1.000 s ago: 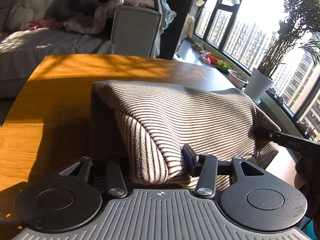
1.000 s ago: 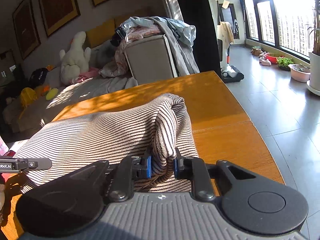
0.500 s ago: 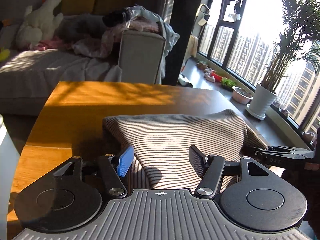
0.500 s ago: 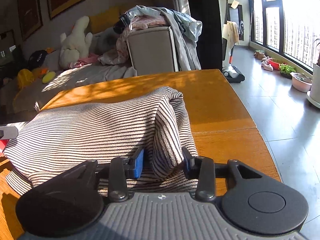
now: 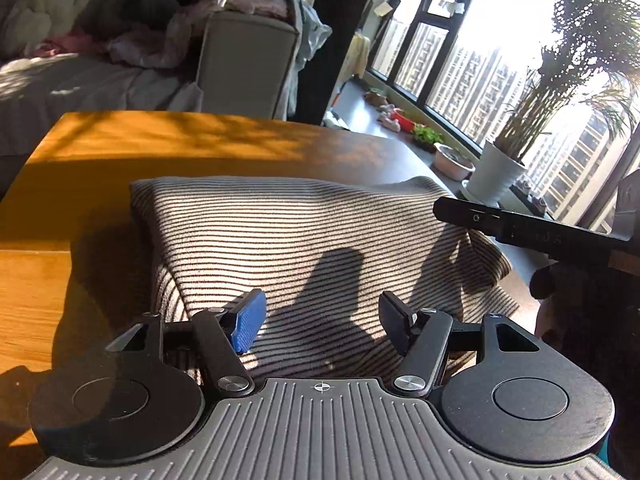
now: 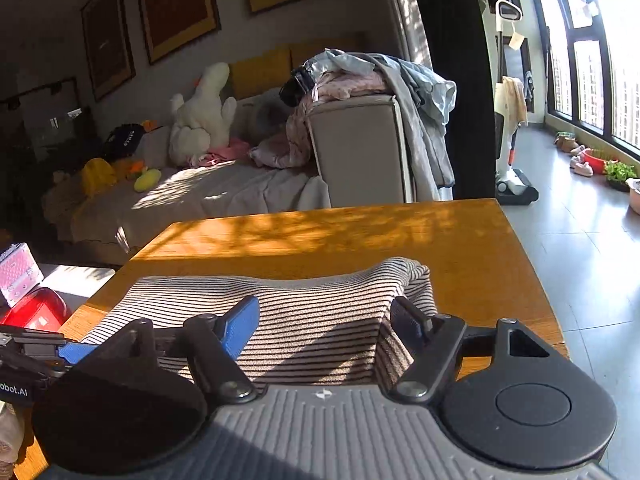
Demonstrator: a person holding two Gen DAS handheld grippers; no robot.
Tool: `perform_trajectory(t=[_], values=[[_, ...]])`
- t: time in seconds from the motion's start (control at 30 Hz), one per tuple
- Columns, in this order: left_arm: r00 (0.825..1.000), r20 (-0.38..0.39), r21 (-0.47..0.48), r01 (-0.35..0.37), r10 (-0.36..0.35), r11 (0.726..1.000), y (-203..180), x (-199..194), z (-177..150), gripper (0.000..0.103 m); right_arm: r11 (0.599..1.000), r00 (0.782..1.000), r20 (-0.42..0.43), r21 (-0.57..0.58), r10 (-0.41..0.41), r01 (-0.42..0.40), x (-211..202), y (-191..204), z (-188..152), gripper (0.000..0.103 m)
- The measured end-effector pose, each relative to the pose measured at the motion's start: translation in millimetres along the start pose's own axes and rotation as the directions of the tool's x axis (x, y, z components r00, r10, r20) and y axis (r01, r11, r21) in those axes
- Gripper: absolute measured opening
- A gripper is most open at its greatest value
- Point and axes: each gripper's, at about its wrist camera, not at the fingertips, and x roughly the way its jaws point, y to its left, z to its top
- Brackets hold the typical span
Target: Fold clothes
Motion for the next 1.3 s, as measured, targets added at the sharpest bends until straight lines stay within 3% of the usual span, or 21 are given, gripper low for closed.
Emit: perform_trajectory(t=[0.1,0.17,0.23,0.4,0.6,0.7,0.8,0.9,1.03,1.2,1.3], values=[[1.0,-0.001,-0.019,0.025,-0.025,1.0,9.0,11.5,3.6,0.07,1.0,0.999,-0.052,0.024,0.009,-0.008,24.4,-4.3,-6.8,0.094],[0.999,0.003,-0.024,0.044,-0.044,0.999,12.2,18.6,7.2,0.076,1.0,0.998,-0.066,-0.01,-0.005,0.005,27.2,-2.9,-16.8,0.101],[0.998,0.01,-0.019,0.054,-0.054,0.998,13.4,26.1,10.9,0.081,1.0,0.996,-0.09,-0.009,-0.027,0.027,24.3,-5.3,-27.0,0.103],[0.999,0.041,0.041,0.033,-0.035,0.999,8.8,45.8,22.5,0.093,0.996,0.995,-0.1,0.091,0.004,0.006,-10.2,-18.4,-47.0,0.103],[0.997,0.056,0.04,0.047,-0.049,0.998,13.3,54.4,34.7,0.094,0.99,0.986,-0.164,-0.14,-0.035,0.012,-47.6,23.3,-74.6,0.103],[0.997,0.057,0.017,0.059,-0.06,0.998,13.9,42.7,32.6,0.095,0.981,0.988,-0.101,-0.167,-0.12,0.102,-60.0,18.8,-62.9,0.103],[0.996,0.048,0.004,0.077,-0.077,0.997,10.7,31.1,26.6,0.095,0.973,0.978,-0.02,-0.106,-0.206,0.203,-63.3,1.5,-33.5,0.103],[0.995,0.02,-0.021,0.101,-0.101,0.995,6.9,23.2,20.2,0.09,0.97,0.972,0.018,-0.055,-0.235,0.236,-50.1,-13.5,0.5,0.103],[0.996,0.013,-0.014,0.088,-0.087,0.996,0.1,12.8,13.3,0.076,0.942,0.956,-0.019,-0.178,-0.291,0.283,0.4,-11.2,26.4,0.103],[0.992,-0.002,-0.054,0.128,-0.128,0.99,2.0,-0.4,8.4,0.071,0.886,0.918,-0.114,-0.328,-0.381,0.327,64.0,-10.6,20.1,0.103],[0.987,-0.029,-0.045,0.158,-0.159,0.987,2.7,6.3,4.8,0.071,0.914,0.924,-0.14,-0.257,-0.356,0.314,70.1,-23.1,13.8,0.103]])
